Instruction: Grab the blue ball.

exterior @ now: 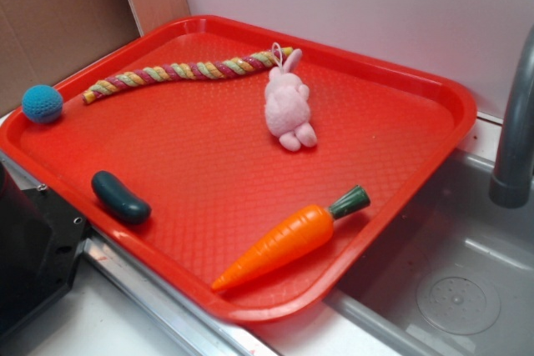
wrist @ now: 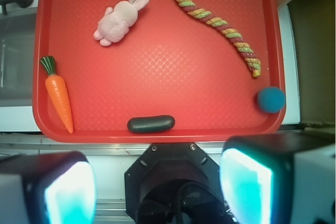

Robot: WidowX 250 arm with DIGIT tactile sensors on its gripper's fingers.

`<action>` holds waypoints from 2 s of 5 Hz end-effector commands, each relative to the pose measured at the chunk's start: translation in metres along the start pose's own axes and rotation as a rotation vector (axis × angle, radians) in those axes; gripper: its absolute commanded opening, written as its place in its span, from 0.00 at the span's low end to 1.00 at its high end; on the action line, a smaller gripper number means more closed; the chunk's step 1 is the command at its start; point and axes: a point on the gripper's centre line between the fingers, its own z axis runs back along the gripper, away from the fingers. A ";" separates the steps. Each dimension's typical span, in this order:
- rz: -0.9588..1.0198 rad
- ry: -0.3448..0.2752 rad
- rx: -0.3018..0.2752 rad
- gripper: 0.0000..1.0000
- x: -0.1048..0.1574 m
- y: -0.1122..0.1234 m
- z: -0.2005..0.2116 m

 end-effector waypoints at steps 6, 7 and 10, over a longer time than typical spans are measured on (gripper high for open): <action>1.075 -0.163 0.093 1.00 -0.004 0.077 -0.066; 1.180 -0.180 0.163 1.00 0.012 0.102 -0.095; 1.345 -0.190 0.343 1.00 0.015 0.159 -0.137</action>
